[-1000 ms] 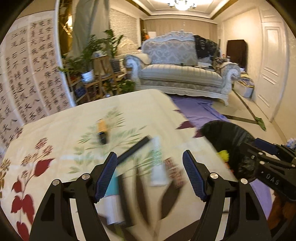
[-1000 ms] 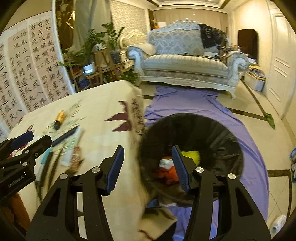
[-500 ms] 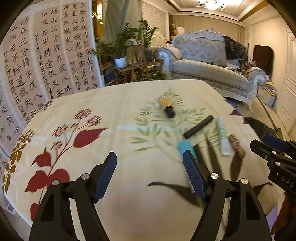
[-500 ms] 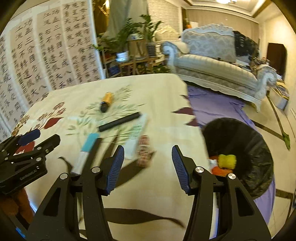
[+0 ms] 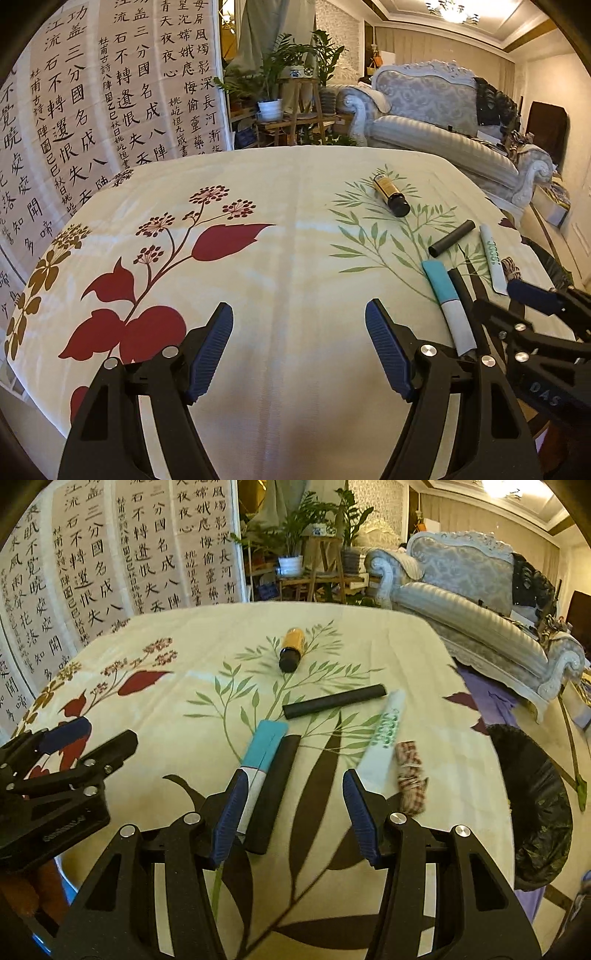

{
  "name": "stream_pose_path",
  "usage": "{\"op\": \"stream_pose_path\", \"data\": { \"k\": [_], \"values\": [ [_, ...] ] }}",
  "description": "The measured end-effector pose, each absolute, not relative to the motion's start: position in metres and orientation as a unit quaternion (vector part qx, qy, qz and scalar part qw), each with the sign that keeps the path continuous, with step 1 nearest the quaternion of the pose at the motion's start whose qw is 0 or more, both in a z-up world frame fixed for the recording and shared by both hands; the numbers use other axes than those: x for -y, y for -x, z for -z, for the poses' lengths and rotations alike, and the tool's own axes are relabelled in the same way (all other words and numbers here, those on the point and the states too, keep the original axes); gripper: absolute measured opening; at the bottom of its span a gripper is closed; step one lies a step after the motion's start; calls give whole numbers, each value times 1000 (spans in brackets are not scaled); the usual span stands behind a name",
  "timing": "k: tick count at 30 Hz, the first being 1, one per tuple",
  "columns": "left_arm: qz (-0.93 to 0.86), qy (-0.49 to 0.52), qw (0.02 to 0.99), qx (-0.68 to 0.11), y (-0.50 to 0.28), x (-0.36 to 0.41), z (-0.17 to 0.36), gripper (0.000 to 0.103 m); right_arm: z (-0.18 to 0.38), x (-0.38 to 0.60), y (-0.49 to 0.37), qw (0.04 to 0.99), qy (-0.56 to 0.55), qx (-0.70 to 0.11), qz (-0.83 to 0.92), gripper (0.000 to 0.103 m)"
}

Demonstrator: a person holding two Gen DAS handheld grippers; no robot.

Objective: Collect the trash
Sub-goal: 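Grasp the blue-capped marker with the left tool while the right tool grasps the black tube, then carry the marker and black tube over the bin and open both tools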

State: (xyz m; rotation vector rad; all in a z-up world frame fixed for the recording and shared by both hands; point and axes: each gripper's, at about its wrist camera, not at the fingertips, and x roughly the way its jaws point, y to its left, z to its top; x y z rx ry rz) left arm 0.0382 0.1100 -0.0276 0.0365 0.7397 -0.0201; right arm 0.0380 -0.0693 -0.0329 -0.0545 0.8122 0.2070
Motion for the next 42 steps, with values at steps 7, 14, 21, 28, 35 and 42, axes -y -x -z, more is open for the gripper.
{"op": "stream_pose_path", "data": {
  "k": [7,14,21,28,35,42],
  "values": [
    [15,-10,932,-363,-41,-111,29,72,46,61,-46,901,41,-421,-93,35],
    [27,-11,931,-364,-43,-101,28,72,47,60,-47,900,45,-421,-103,12],
    [52,-21,931,-361,-45,-79,24,72,31,78,-37,913,39,-396,-92,12],
    [88,-32,924,-371,-52,-49,28,72,20,117,-33,922,14,-383,-55,12],
    [124,-48,905,-405,-64,-26,41,51,24,151,-33,922,-12,-385,-30,12],
    [137,-57,898,-415,-63,-18,46,19,30,162,-31,921,-24,-387,-30,12]
  ]
}}
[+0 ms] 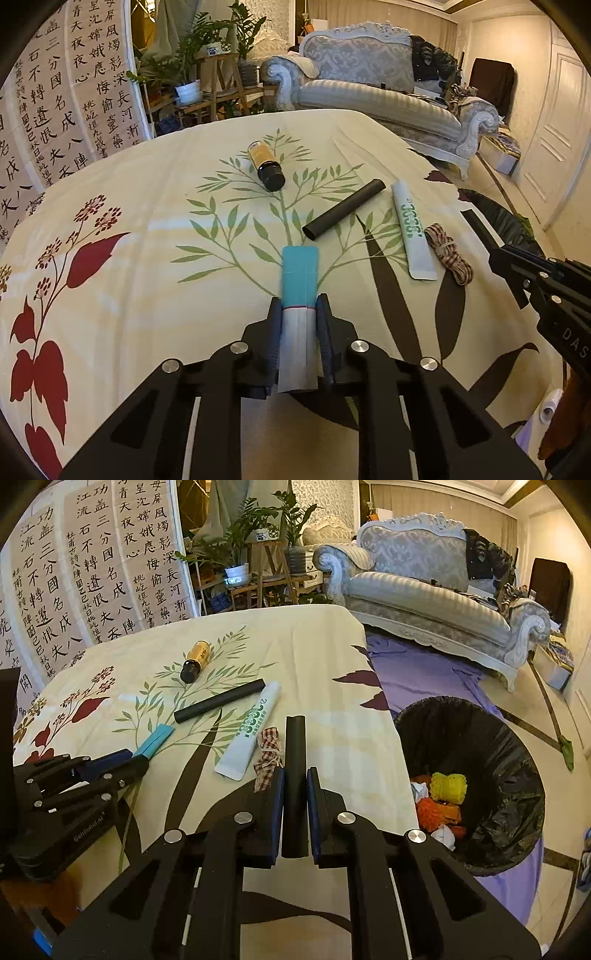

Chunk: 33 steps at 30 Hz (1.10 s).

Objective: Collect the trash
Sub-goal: 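Carry the marker and black tube over the bin and open both tools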

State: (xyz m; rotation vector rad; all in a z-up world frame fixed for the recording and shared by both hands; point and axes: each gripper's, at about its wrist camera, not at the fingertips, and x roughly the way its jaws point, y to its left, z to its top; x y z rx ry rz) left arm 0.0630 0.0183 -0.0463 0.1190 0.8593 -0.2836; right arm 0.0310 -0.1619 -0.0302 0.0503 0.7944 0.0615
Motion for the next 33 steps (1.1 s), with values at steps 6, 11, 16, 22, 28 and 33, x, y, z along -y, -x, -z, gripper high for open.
{"op": "stream_pose_path", "data": {
  "k": [6,11,16,22,28,33],
  "values": [
    [135,-52,904,-402,-58,-18,41,15,29,169,-29,922,-32,-384,-29,12],
    [147,-40,912,-381,-49,-11,28,15,26,175,-26,925,-38,-378,-24,12],
    [169,-35,919,-355,-39,9,13,15,21,188,-23,927,-42,-371,-14,12],
    [199,-38,920,-336,-41,43,3,15,13,214,-19,932,-51,-359,15,12],
    [226,-41,918,-324,-47,76,-2,15,8,249,-16,934,-62,-349,51,12],
    [242,-50,915,-317,-51,105,-2,15,9,276,-17,933,-70,-343,78,12]
  ]
}}
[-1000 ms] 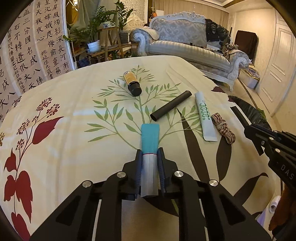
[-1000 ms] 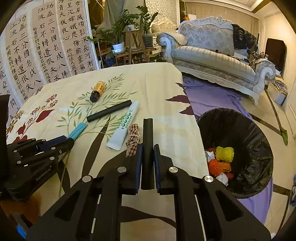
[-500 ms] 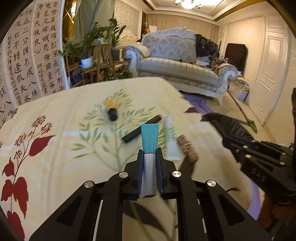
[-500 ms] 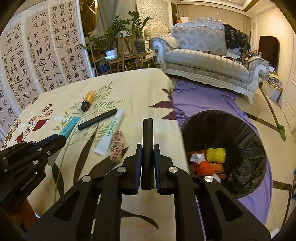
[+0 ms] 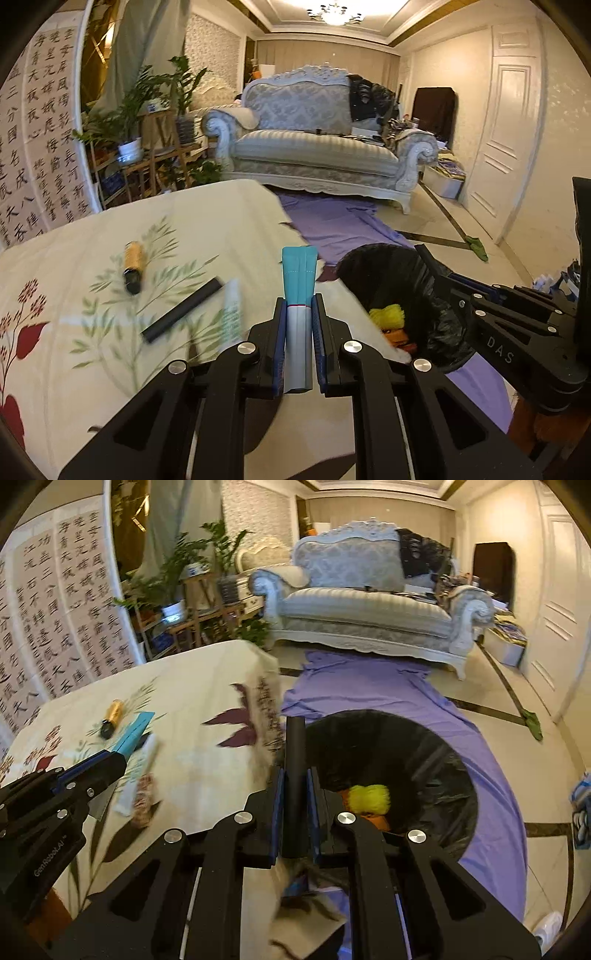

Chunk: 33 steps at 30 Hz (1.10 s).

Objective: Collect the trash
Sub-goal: 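Carry the marker and black tube over the bin and open both tools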

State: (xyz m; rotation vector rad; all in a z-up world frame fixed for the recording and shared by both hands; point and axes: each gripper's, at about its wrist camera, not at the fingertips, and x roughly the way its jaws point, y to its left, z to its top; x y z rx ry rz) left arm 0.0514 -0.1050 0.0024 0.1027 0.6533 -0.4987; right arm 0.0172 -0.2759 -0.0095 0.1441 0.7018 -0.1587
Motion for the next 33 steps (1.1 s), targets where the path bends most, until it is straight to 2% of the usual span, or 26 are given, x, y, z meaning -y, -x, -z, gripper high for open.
{"op": "stream_pose_path", "data": {
  "k": [19,33],
  "values": [
    [255,-85,905,-329,-85,190,13,15,30,345,-36,927,-94,-340,129,12],
    [252,-111,893,-355,-107,223,26,16,44,370,-49,920,-107,-350,141,12]
  ]
}}
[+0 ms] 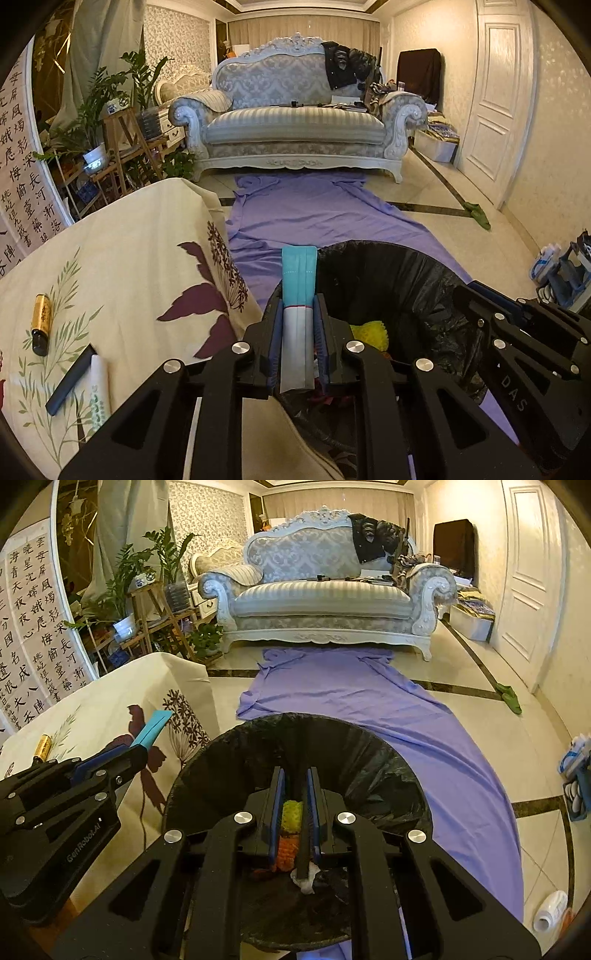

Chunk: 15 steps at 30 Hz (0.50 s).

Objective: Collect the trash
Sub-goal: 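Carry the marker and black tube over the bin and open both tools, then grasp the white toothpaste tube with the left tool while the right tool grasps the twine bundle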

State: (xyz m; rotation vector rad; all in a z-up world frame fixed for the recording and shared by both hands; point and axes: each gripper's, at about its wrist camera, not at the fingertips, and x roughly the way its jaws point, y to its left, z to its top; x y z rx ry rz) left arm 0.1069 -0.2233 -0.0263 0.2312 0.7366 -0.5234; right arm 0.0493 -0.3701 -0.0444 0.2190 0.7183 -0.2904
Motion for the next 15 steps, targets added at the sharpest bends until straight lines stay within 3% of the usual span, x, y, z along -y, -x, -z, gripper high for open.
{"op": "stream_pose_path", "data": {
  "k": [5,7,8,9,11,13,15],
  "values": [
    [254,-122,887,-365,-109,231,33,21,48,375,-53,918,-111,-351,147,14],
    [253,-120,886,-369,-110,230,33,27,48,378,-53,918,-113,-350,150,14],
    [252,-118,887,-368,-110,230,33,37,47,379,-53,917,-114,-350,152,16],
    [251,-117,888,-367,-110,229,32,46,47,379,-53,917,-114,-350,153,21],
    [251,-113,891,-362,-108,228,30,52,45,379,-51,918,-112,-346,160,29],
    [251,-114,891,-360,-108,228,29,56,43,380,-49,918,-112,-342,165,30],
    [254,-117,891,-358,-106,230,29,58,41,382,-47,918,-114,-340,170,38]
  ]
}}
